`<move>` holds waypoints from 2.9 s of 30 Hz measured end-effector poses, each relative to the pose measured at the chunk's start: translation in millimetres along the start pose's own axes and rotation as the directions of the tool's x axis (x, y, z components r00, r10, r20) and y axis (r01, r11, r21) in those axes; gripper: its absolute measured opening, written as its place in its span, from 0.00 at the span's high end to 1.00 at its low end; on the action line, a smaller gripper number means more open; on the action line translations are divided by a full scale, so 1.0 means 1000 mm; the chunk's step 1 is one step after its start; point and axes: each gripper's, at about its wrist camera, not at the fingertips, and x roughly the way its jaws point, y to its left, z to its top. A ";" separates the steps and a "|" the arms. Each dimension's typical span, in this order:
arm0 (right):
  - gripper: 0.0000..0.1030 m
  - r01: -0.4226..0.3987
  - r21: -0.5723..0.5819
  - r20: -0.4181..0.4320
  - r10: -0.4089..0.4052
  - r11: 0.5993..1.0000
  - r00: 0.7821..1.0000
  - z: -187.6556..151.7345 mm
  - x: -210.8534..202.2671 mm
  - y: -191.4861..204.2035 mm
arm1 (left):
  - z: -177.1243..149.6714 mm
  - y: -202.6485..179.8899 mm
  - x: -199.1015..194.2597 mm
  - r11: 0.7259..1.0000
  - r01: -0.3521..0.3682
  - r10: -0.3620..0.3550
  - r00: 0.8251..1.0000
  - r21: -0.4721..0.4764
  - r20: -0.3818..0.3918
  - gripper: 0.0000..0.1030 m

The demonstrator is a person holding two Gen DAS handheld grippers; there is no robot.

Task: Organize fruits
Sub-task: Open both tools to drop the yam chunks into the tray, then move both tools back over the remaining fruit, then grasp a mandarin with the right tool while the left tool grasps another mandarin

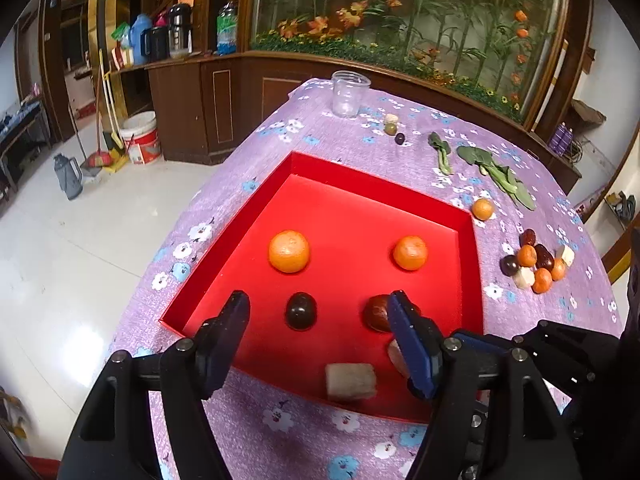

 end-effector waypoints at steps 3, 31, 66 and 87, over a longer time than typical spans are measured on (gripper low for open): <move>0.55 0.012 -0.001 0.017 -0.012 1.000 1.000 -0.004 -0.010 0.000 | -0.001 -0.007 -0.006 1.000 0.009 -0.009 1.000 0.011 0.008 0.31; 0.52 0.086 0.236 0.106 -0.113 0.968 0.988 -0.057 -0.074 -0.097 | -0.007 -0.106 -0.012 0.978 0.027 -0.028 1.000 0.208 -0.002 0.30; 0.51 0.210 0.539 0.045 -0.277 0.816 0.960 -0.102 -0.101 -0.269 | 0.038 -0.232 0.104 0.928 0.225 -0.185 0.970 0.298 -0.158 0.30; 0.47 0.243 0.494 -0.002 -0.278 0.835 0.961 -0.092 -0.064 -0.288 | 0.034 -0.278 0.165 0.854 0.335 -0.227 0.929 0.397 -0.293 0.31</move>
